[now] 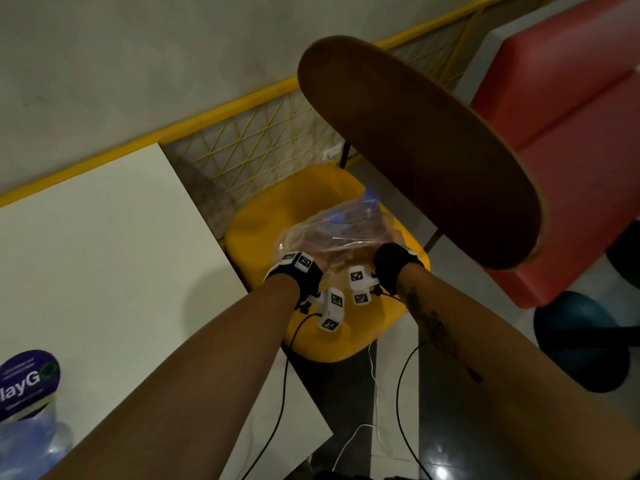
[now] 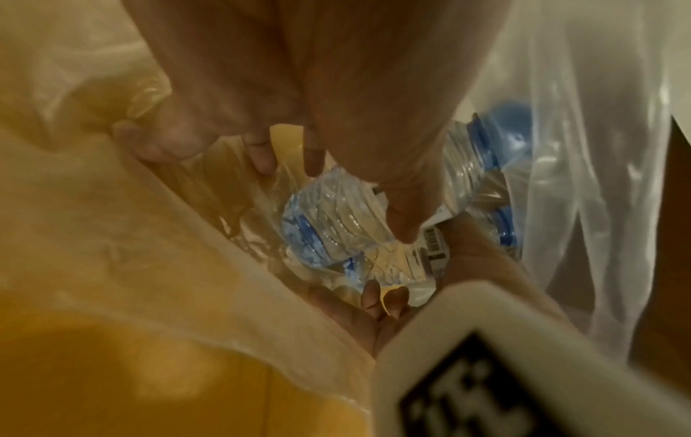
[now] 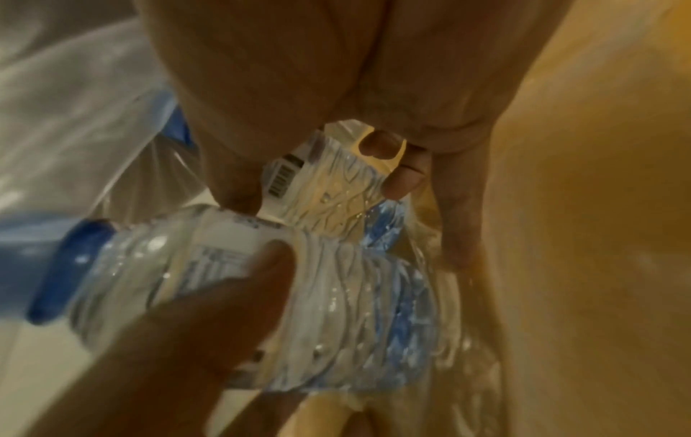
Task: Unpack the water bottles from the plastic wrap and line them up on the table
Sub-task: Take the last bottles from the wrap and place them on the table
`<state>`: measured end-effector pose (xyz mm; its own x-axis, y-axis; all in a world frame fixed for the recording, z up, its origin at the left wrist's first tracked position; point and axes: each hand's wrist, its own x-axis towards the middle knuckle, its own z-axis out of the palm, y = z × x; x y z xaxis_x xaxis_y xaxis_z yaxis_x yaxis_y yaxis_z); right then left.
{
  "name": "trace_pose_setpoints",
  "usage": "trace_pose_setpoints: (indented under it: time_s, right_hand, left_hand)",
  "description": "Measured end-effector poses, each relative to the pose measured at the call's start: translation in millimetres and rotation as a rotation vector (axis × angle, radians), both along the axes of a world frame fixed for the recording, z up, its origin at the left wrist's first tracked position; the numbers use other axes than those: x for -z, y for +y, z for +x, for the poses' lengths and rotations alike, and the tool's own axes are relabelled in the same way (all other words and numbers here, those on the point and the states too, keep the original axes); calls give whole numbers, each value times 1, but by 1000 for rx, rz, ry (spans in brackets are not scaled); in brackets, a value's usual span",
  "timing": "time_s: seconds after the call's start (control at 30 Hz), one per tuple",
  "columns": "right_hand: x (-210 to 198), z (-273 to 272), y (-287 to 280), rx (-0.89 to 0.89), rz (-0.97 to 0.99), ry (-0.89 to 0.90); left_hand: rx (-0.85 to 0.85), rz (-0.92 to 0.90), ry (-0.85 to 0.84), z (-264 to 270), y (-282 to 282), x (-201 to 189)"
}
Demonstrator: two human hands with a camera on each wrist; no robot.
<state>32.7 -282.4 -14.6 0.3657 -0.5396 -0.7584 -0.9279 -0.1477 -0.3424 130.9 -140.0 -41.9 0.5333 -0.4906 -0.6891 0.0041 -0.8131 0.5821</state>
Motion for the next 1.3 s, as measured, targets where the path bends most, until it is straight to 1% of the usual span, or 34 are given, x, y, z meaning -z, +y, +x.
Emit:
trace_pose_setpoints:
  time_s: [0.03,0.07,0.1,0.13,0.2,0.23,0.27,0.3,0.33,0.37,0.4,0.43,0.5,0.57,0.63,0.7,0.83,0.9,0.97,1.07,1.2,1.3]
  right_hand:
    - [-5,-3,3,84,30,-47]
    - [-10,-6,6,97,32,-81]
    - [-11,-11,10,72,13,-53]
    - [7,-15,6,-22,-66,6]
    - [32,-19,0,-27,-99,24]
    - [70,-20,-17,21,-95,-24]
    - [89,-23,-30,-14,-100,-44]
    - [89,-23,-31,8,-120,-54]
    - [71,-23,-25,36,-115,-85]
    - [38,-23,-13,17,-145,-124]
    - [2,-21,2,-4,-147,-203]
    - [-19,-23,9,-39,-143,-238]
    - [-35,-26,12,-118,-85,-247]
    - [-39,-31,16,-100,34,-199]
    - [-35,-38,19,-51,127,-124]
    - [-36,-44,22,-74,122,-82]
    - [-30,-58,18,-225,49,-38]
    - [-26,-69,18,-241,68,-41]
    - [-30,-81,24,-239,76,-53]
    - [-43,-99,40,-249,54,-95]
    - [-50,-128,68,-330,22,-162]
    - [-53,-146,99,-386,-14,-238]
  left_hand:
    - [47,-6,-20,-1,1,-2]
    - [76,-17,-23,-1,3,-3]
    - [83,2,-11,-2,5,-7]
    - [80,11,1,-2,8,-4]
    - [71,50,-7,-4,12,-7]
    - [78,32,1,-7,13,-10]
    - [80,7,19,-10,14,-12]
    - [94,-42,32,-14,15,-13]
    - [107,-45,55,-17,15,-11]
    - [133,-27,77,-19,17,-8]
    - [139,-11,95,-23,17,-11]
    - [112,-25,111,-26,19,-7]
    - [28,-29,132,-31,21,-13]
    - [-38,0,169,-37,23,-20]
    - [29,-14,185,-43,25,-25]
    - [55,-24,190,-48,30,-30]
    - [-14,-31,320,-55,37,-41]
    - [-18,-47,356,-58,44,-43]
    - [0,-59,353,-64,54,-57]
    - [77,-71,296,-75,70,-71]
    - [302,-135,151,-89,102,-83]
    - [329,-155,35,-95,139,-89]
